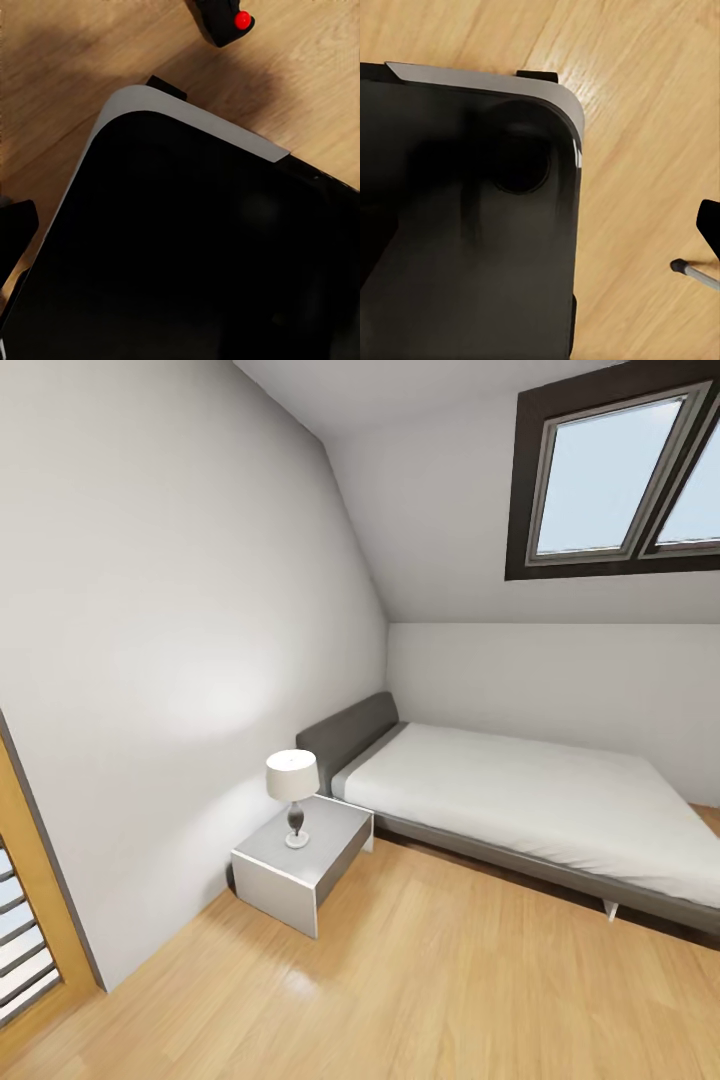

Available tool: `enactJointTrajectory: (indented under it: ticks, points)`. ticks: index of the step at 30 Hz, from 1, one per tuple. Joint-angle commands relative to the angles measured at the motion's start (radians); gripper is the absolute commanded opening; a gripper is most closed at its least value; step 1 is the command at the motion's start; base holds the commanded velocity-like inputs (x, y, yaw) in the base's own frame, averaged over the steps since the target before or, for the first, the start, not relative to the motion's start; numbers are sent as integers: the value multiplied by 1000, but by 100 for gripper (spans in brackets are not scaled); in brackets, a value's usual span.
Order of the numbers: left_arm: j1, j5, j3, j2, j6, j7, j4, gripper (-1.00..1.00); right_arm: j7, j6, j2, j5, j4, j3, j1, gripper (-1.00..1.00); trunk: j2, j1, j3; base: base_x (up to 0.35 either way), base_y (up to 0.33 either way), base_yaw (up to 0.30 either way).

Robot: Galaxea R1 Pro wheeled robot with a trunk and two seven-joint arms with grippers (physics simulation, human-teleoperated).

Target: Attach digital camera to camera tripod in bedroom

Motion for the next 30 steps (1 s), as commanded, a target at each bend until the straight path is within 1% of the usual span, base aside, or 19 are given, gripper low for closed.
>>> enactJointTrajectory:
  ticks: [1,20,30]
  points:
    - [0,0,3,0,-3,1,0,100,-2,-5,0,4,1,1,0,100,0,0,-1,0,0,0]
    - [0,1,3,1,-3,1,0,100,-3,-5,-1,1,1,-2,-1,100,0,0,-1,0,0,0]
    - [0,1,3,1,-3,0,1,100,-2,-5,-1,3,1,-1,0,100,0,0,-1,0,104,0]
